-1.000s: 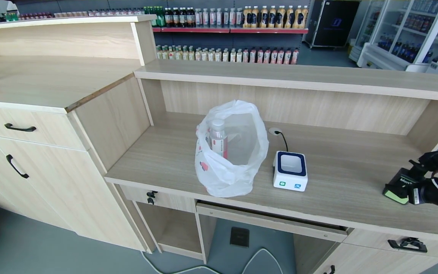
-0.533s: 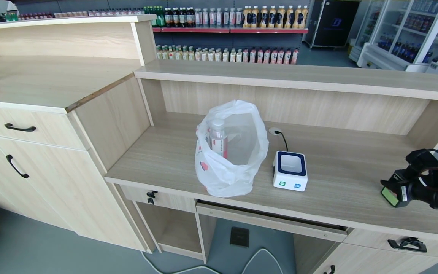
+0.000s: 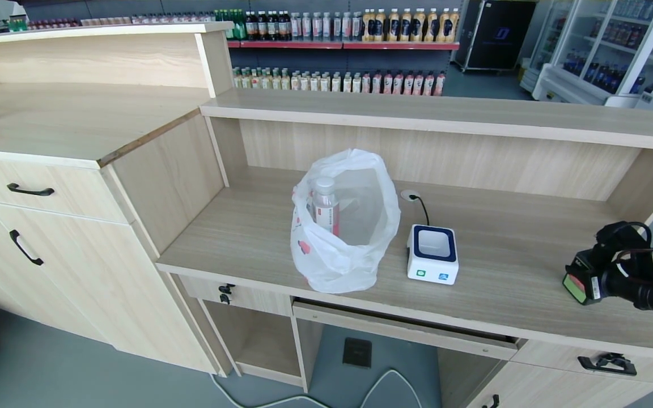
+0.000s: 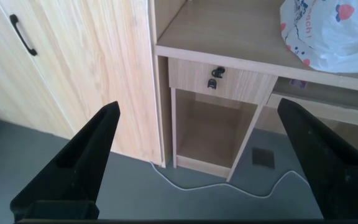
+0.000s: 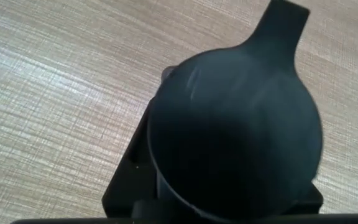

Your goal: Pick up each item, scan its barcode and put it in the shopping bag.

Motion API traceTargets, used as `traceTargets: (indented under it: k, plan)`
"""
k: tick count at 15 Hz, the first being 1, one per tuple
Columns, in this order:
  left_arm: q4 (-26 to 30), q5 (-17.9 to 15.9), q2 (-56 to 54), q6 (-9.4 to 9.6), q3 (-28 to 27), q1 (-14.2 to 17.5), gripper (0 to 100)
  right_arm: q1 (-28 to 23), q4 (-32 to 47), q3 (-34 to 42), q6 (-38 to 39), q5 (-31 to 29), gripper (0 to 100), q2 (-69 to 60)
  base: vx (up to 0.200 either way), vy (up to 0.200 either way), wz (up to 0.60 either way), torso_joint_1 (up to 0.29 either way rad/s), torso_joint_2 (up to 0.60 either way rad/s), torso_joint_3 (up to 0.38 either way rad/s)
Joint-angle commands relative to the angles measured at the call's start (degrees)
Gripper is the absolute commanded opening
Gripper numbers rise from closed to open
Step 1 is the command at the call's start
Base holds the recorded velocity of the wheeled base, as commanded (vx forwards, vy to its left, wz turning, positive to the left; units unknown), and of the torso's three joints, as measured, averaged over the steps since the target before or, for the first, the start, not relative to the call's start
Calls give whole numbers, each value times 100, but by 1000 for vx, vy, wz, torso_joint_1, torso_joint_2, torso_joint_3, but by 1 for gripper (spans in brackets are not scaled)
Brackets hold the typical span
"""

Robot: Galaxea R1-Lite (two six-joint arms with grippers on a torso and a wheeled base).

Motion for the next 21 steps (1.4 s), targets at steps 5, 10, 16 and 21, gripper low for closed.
traceTargets:
  k: [5, 10, 16, 21]
  plan:
    - [0, 2, 0, -2, 0, -1, 100, 1765, -479, 93, -996, 39, 0, -2656, 0, 0, 0, 0, 0, 0]
    - [0, 2, 0, -2, 0, -1, 100, 2908, -1147, 928, -3853, 408, 0, -3579, 0, 0, 0, 0, 0, 0]
    - [0, 2, 0, -2, 0, -1, 100, 4868, -1719, 1227, -8274, 672, 0, -4370, 0, 0, 0, 0, 0, 0]
    - [0, -7, 0, -2, 0, -1, 100, 6661, -1253, 1481, -10234, 566, 0, -5108, 0, 0, 0, 0, 0, 0]
